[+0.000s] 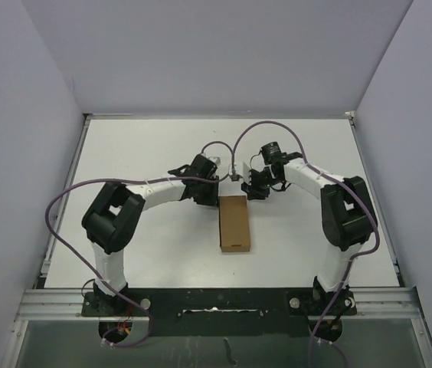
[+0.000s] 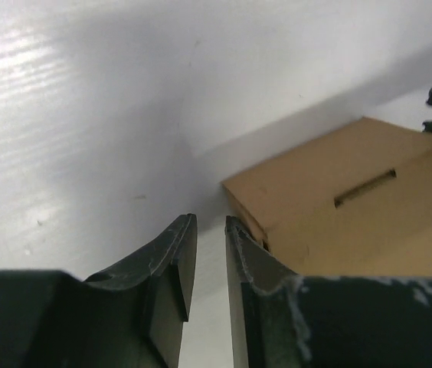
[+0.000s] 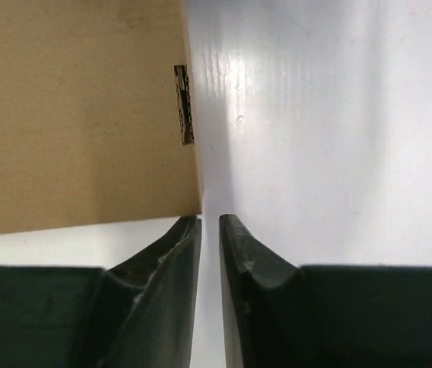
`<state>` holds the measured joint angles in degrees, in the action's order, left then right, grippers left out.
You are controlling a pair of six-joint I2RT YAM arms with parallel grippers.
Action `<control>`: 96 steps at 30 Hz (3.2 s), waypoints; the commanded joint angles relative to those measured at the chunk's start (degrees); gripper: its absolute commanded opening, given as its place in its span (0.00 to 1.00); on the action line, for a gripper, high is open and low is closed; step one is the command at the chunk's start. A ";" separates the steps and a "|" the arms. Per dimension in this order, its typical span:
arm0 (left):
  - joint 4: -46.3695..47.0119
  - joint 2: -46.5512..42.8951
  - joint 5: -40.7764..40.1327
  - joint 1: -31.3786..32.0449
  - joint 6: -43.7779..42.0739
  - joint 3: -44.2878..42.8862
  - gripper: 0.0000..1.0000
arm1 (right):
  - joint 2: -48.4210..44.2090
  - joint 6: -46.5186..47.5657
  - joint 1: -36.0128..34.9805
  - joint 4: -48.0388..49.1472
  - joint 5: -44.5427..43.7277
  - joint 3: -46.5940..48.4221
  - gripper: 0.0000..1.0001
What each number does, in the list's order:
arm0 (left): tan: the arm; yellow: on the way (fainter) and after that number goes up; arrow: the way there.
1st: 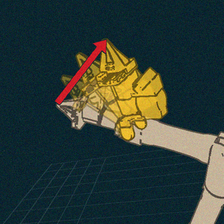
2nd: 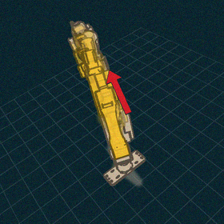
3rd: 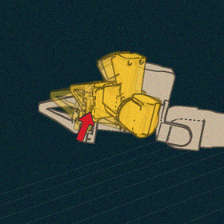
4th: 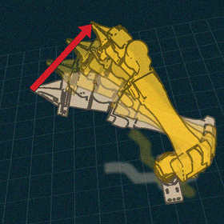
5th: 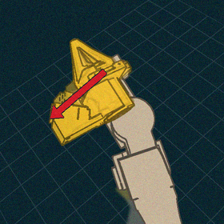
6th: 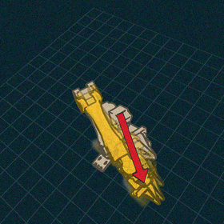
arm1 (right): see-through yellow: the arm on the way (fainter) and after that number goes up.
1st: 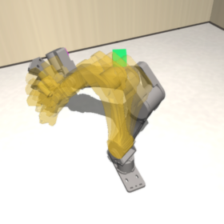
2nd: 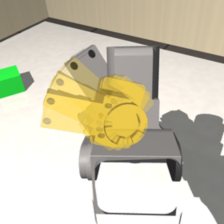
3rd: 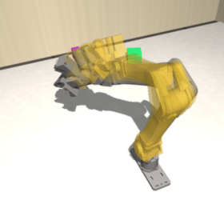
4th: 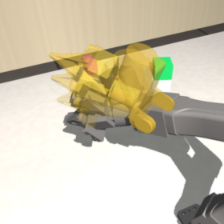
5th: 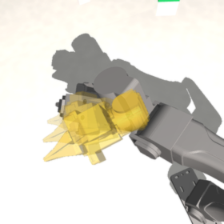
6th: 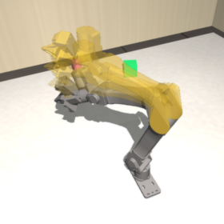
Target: Fold the paper box
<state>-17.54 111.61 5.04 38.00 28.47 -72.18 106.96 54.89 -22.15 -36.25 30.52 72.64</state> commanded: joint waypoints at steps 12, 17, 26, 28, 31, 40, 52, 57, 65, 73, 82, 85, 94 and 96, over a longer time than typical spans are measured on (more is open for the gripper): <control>12.09 -25.54 4.63 -0.68 2.75 21.05 0.17 | -15.59 9.36 1.67 -2.97 14.68 -13.85 0.23; 13.89 -26.48 4.78 3.25 6.32 26.98 0.11 | -15.64 10.06 -1.54 -4.96 12.16 -16.35 0.17; 15.78 -17.54 4.04 10.83 7.38 19.64 0.09 | -12.76 6.81 -7.38 -1.92 8.69 -16.16 0.15; 15.24 -15.99 3.86 11.49 7.14 18.14 0.09 | -13.27 6.28 -7.27 -1.72 8.93 -16.26 0.15; 13.75 -16.46 2.37 11.57 6.89 18.52 0.09 | -14.55 6.40 -5.12 -2.76 9.73 -15.75 0.16; 11.79 -30.72 -4.24 6.99 2.66 25.78 0.17 | -22.11 -2.72 5.64 -3.33 22.22 -15.61 0.28; 40.00 -43.45 6.79 -0.51 6.64 42.88 0.95 | -9.55 -46.84 15.58 17.13 44.24 -17.71 0.78; 47.70 -38.24 10.50 -1.13 11.92 45.73 0.95 | -2.89 -46.89 13.99 13.92 41.28 -14.70 0.76; 52.82 -32.60 10.32 -1.10 16.33 46.66 0.93 | 2.02 -47.68 13.28 11.72 37.89 -12.97 0.56; 59.85 -26.59 10.35 -1.26 25.04 48.16 0.93 | 4.58 -45.96 13.70 8.25 37.63 -11.29 0.37; 60.52 -24.14 11.73 -1.18 28.36 47.31 0.95 | 6.06 -43.92 16.08 5.86 36.03 -10.68 0.25; 61.18 -23.86 12.12 -1.10 28.89 47.44 0.95 | 5.82 -43.72 16.50 5.67 35.53 -10.68 0.25; 66.81 -21.68 14.10 0.01 31.54 46.71 0.95 | 6.03 -42.90 18.10 4.66 32.51 -10.59 0.21; 67.73 -21.61 14.27 0.01 31.71 46.69 0.94 | 5.91 -42.64 18.52 4.37 31.51 -10.50 0.20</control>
<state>43.07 88.90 17.58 37.58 58.98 -23.57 112.46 10.55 -4.43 -31.03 64.77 60.66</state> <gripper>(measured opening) 0.951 0.211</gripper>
